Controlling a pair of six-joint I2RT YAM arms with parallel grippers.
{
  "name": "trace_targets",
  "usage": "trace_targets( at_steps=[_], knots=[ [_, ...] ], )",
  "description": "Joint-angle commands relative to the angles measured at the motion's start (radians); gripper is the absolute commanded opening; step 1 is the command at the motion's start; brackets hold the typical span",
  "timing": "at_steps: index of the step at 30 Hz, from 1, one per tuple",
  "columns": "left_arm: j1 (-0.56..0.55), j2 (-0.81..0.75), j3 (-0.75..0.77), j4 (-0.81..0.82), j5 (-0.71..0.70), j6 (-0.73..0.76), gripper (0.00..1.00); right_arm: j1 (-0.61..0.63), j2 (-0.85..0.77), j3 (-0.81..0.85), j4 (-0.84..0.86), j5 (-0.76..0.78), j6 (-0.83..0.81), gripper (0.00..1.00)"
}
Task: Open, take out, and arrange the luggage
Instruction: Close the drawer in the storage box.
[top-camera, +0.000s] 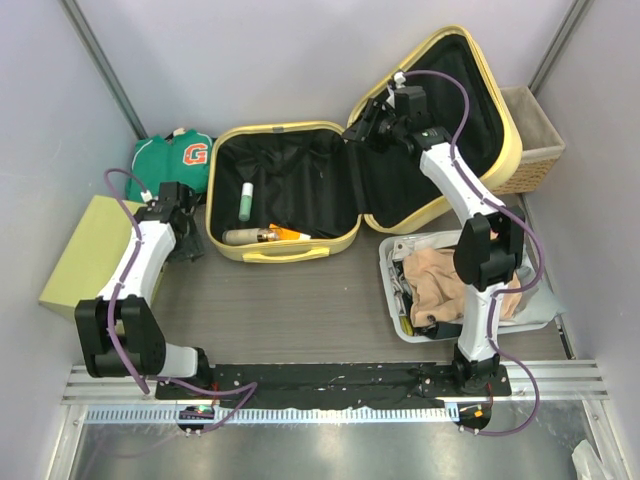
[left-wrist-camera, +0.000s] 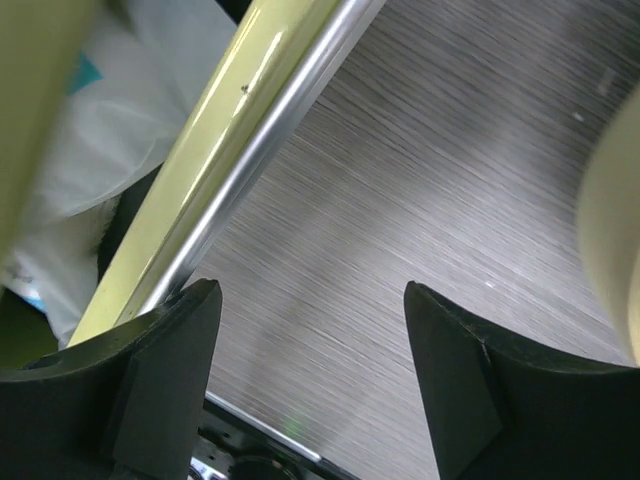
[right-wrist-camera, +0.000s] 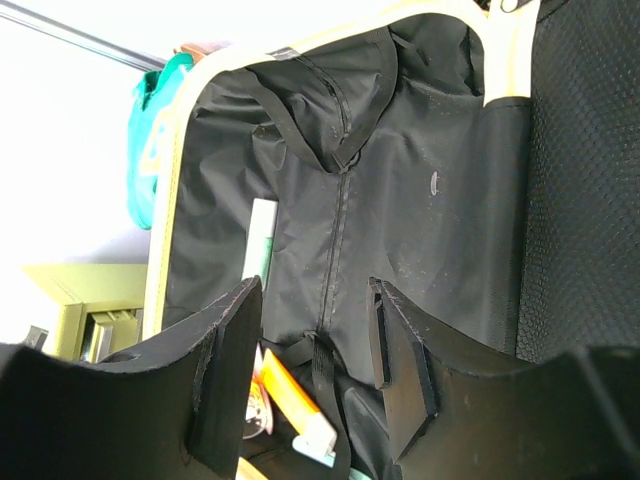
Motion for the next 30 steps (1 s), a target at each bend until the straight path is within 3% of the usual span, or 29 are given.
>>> trace_targets(
  at_steps=[1,16,26,30],
  knots=[
    [0.037,0.01,0.016,0.083,-0.098,0.079,0.79,-0.003,-0.078,-0.005,0.032,0.011,-0.007,0.54],
    [0.055,0.03,0.037,0.168,-0.213,0.153,0.84,-0.001,-0.163,-0.082,0.037,0.05,-0.02,0.55],
    [0.041,-0.042,0.063,0.171,-0.048,0.111,0.85,0.002,-0.203,-0.111,0.047,0.059,-0.017,0.55],
    [-0.061,-0.09,0.106,0.171,0.005,0.131,0.85,0.019,-0.203,-0.081,0.055,0.059,-0.01,0.54]
  ],
)
